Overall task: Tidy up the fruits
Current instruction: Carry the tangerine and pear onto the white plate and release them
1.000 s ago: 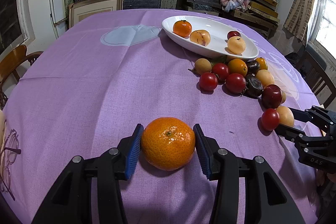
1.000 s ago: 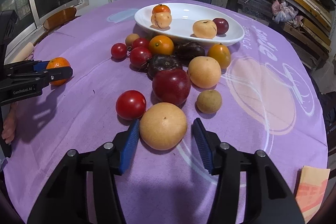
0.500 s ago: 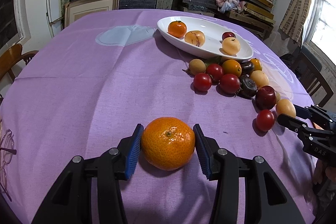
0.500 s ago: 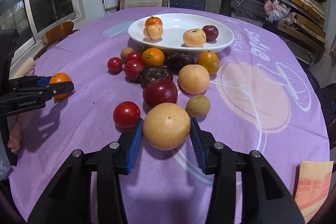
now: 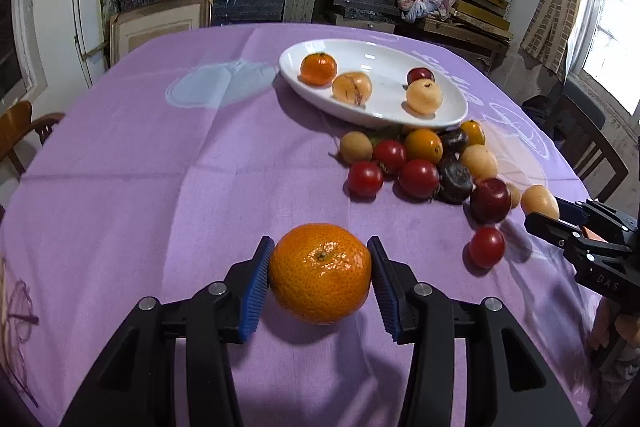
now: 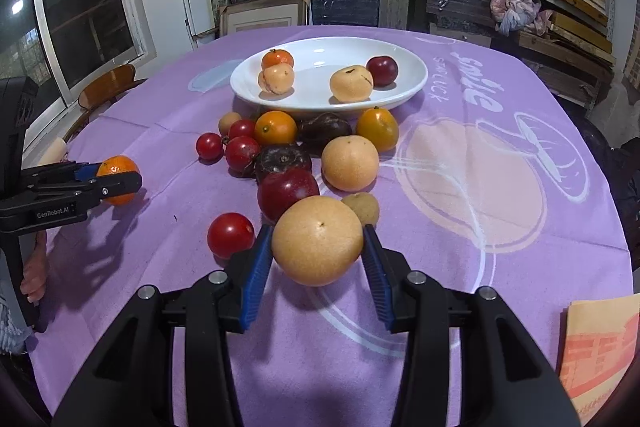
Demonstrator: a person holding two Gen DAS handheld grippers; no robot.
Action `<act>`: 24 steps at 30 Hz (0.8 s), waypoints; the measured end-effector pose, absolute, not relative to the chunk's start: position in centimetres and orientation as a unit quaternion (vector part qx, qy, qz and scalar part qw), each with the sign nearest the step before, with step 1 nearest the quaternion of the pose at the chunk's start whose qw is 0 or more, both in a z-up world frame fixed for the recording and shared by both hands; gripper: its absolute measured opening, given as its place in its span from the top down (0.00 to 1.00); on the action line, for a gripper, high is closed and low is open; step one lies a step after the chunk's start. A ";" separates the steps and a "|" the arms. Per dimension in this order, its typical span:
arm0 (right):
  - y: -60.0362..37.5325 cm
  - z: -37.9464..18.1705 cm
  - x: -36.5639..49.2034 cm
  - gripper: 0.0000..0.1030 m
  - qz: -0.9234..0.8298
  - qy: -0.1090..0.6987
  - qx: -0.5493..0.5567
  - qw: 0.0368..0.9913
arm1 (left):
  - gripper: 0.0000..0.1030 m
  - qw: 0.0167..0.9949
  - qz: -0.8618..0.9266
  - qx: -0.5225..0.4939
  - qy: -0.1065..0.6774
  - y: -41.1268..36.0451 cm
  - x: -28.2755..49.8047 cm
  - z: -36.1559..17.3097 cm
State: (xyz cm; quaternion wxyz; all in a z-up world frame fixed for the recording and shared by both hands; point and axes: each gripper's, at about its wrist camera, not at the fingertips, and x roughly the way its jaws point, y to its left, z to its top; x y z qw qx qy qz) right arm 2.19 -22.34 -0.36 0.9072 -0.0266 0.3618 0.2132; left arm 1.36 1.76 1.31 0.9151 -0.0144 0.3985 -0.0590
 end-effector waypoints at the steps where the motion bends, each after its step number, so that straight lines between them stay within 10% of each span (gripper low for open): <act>1: -22.4 0.4 2.5 0.57 0.211 0.355 -0.027 0.910 | 0.53 0.919 -0.059 -0.006 0.391 1.5 2.1 2.1; 24: -21.4 1.6 23.6 0.57 0.156 0.414 0.010 0.897 | 0.53 0.889 -0.101 0.012 0.447 -7.1 18.9 0.1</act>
